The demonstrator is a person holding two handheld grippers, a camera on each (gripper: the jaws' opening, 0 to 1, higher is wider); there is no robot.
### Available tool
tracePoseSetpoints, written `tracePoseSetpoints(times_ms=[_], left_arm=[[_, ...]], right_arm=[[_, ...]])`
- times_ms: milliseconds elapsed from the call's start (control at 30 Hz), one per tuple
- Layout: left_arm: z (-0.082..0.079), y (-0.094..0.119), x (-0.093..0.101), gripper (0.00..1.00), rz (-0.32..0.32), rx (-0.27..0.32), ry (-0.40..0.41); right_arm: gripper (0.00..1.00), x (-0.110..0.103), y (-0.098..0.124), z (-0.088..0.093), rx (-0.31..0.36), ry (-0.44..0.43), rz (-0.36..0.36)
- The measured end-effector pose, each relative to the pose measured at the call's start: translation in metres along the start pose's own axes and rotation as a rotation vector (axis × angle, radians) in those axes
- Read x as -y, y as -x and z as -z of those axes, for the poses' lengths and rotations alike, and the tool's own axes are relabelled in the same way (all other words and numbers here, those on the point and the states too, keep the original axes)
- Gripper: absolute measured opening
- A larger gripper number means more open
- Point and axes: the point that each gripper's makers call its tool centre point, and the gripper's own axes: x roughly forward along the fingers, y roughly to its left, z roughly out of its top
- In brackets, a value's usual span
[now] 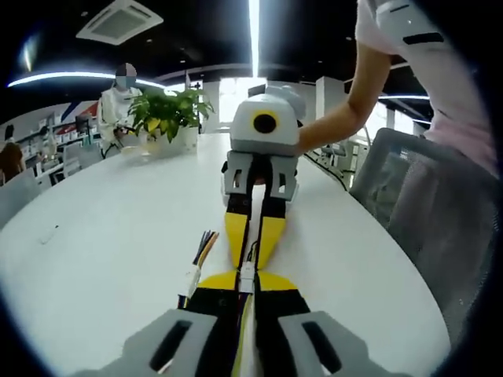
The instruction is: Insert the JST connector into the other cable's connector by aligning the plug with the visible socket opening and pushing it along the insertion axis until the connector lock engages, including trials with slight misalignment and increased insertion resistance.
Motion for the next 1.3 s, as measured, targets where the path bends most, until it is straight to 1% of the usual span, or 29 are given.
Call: tracePoseSetpoints(times_ms=[333,567,733,800,1033,1233,1300], left_arm=[[0.003,0.000,-0.007,0.01,-0.009,0.017,0.016],[0.006,-0.002,-0.010,0.01,-0.009,0.018,0.027],[0.007,-0.002,-0.014,0.02,-0.014,0.023,0.038],[0.008,-0.002,-0.016,0.02,-0.015,0.023,0.049],[0.008,-0.001,-0.017,0.02,-0.020,0.014,0.043],[0.009,0.000,-0.014,0.04,-0.016,0.005,0.059],[0.009,0.000,-0.014,0.06,-0.017,0.001,0.059]], right_arm=[[0.02,0.010,-0.005,0.003,0.005,-0.004,-0.013],[0.03,0.015,-0.008,0.010,0.005,-0.017,-0.019],[0.03,0.017,-0.009,0.009,0.023,-0.037,-0.016],[0.03,0.017,-0.008,0.008,0.023,-0.031,-0.014],[0.04,0.014,-0.007,0.006,0.018,-0.012,-0.006],[0.03,0.016,-0.003,0.005,0.031,-0.056,-0.008],[0.02,0.015,-0.001,0.003,0.034,-0.053,-0.003]])
